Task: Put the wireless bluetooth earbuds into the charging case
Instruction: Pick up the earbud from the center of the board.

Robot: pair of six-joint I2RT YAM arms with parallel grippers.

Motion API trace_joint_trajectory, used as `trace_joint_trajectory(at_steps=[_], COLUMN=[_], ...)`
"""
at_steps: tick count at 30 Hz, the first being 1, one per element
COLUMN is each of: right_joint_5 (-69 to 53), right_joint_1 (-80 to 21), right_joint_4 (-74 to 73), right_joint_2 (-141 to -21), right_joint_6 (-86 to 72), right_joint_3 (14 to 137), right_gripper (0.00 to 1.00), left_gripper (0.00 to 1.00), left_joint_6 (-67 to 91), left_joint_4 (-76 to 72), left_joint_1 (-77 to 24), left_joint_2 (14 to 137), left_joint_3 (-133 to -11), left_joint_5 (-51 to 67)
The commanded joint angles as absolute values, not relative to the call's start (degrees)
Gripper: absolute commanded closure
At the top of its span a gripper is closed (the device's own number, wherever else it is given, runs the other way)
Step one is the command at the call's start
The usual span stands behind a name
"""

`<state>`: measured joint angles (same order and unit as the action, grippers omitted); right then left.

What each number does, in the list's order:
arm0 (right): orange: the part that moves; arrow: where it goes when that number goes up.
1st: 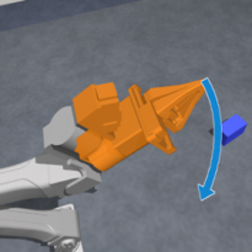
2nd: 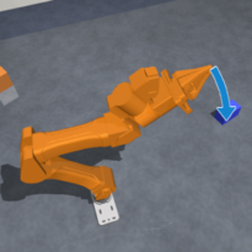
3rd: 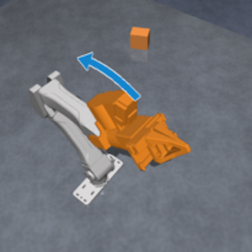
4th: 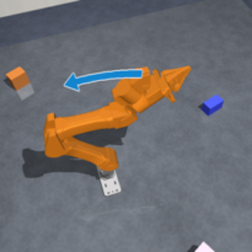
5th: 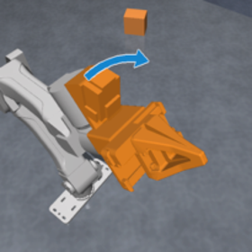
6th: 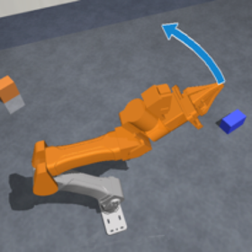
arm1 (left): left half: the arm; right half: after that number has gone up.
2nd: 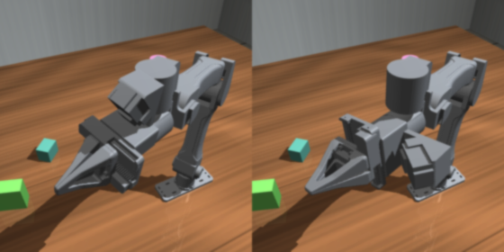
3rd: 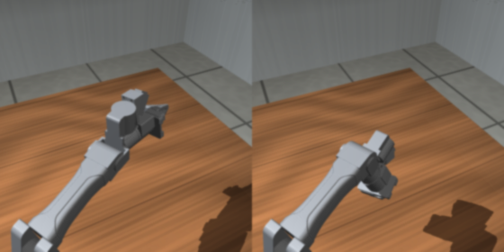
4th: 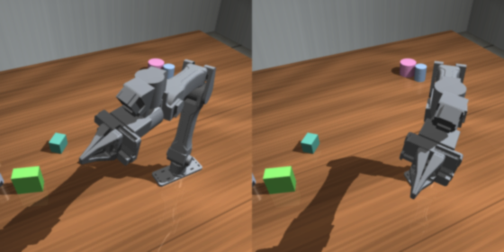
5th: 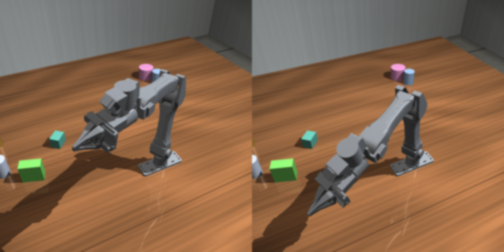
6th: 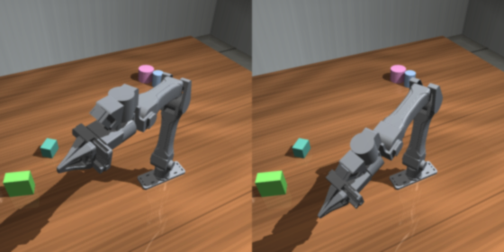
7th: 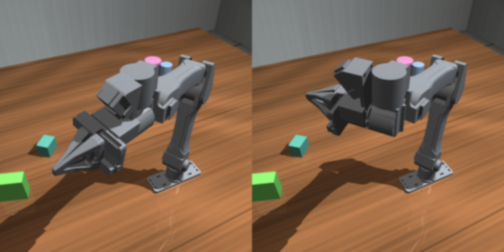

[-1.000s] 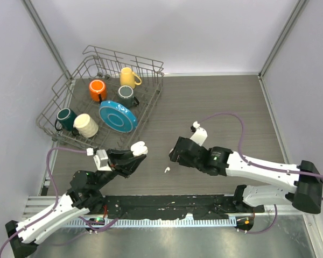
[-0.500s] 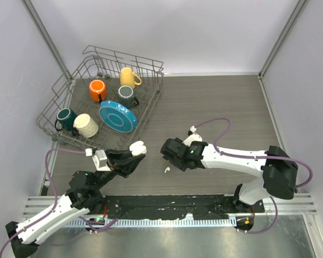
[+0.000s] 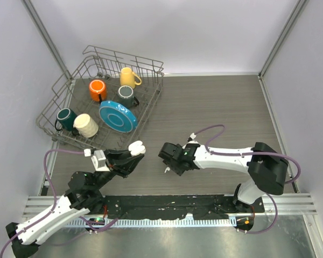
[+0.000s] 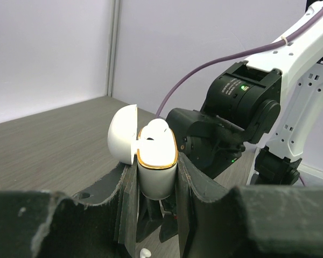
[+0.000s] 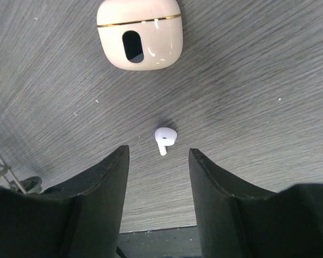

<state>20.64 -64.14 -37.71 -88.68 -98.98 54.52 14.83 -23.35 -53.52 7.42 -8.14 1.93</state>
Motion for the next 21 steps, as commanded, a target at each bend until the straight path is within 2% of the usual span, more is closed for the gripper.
trace_joint_trajectory(at_steps=[1, 17, 21], right_joint_5=[20.3, 17.2, 16.8], right_joint_1=[-64.2, -62.7, -62.5], right_joint_4=[-35.5, -32.8, -32.6], right_joint_2=[-90.9, -95.8, -96.4], right_joint_6=[-99.6, -98.5, -98.4], right_joint_3=[55.1, 55.9, 56.0], right_gripper=[0.48, 0.56, 0.62], left_gripper=[1.00, 1.00, 1.00], left_joint_6=[14.9, 15.3, 15.4], left_joint_4=[-24.2, -22.5, -22.4], left_joint_1=[-53.6, -53.6, -53.6], left_joint_2=[6.9, 5.4, 5.1], left_joint_3=[-10.4, -9.9, -9.8], left_joint_5=[1.1, 0.5, 0.5])
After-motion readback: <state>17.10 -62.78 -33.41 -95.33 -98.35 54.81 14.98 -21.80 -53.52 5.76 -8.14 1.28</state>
